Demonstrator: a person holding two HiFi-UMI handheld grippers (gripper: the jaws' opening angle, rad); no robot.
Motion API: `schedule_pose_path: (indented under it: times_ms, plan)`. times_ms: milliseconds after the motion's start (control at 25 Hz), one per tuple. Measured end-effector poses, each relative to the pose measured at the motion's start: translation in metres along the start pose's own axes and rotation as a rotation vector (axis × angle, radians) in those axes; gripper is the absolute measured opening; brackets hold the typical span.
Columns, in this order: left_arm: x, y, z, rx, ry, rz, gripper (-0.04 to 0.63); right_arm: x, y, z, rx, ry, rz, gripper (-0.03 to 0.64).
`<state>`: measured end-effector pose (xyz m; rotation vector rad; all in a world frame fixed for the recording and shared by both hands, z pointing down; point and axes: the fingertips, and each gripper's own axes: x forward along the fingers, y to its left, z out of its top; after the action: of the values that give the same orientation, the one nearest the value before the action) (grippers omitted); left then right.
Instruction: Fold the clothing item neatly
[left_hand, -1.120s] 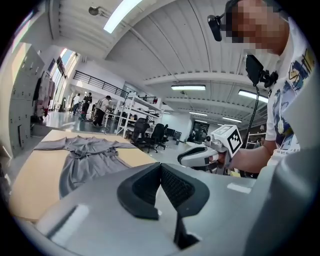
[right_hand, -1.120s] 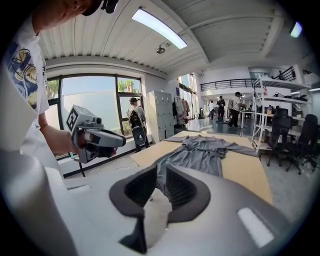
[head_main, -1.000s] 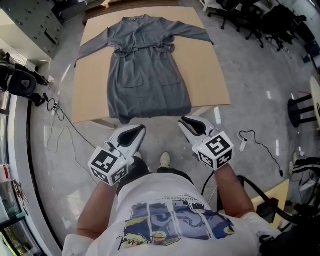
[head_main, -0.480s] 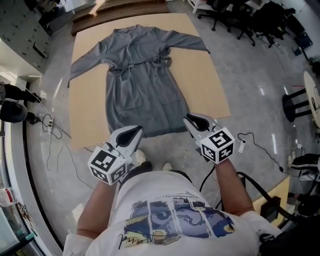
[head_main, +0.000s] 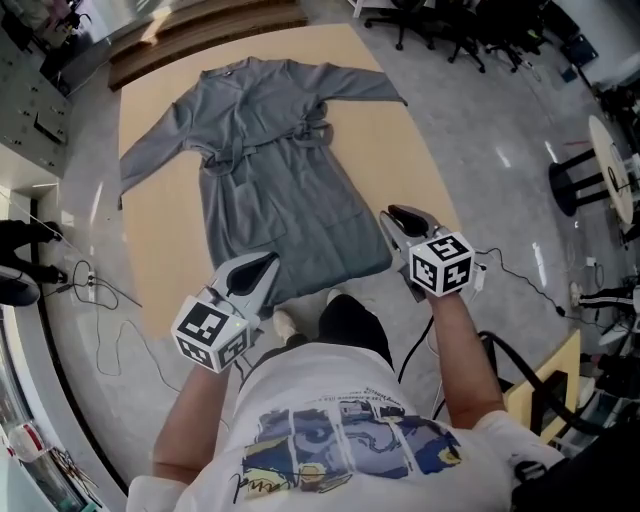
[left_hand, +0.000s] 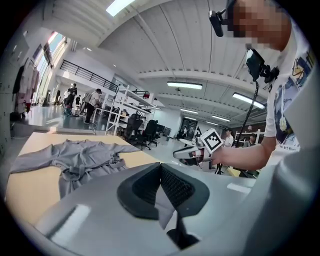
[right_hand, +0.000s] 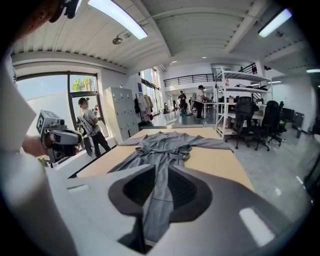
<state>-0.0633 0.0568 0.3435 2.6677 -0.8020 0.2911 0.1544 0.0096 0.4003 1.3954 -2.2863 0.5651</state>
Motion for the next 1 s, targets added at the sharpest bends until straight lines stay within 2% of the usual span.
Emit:
schedule_pose_path:
  times_ms: [400,680,1000]
  plan:
    - [0.077,0.041,0.026,-0.001,0.026,0.014,0.008,0.072,-0.134,0.032,0.097,0.029,-0.067,0.087]
    - [0.17,0.061,0.054,0.02,0.076,0.003,0.008,0.125,-0.225,0.047,0.051,0.106,-0.079,0.092]
    - [0.267,0.066,0.069,0.022,0.133,-0.037,0.008,0.183,-0.331,0.034,0.191,0.138,-0.077,0.097]
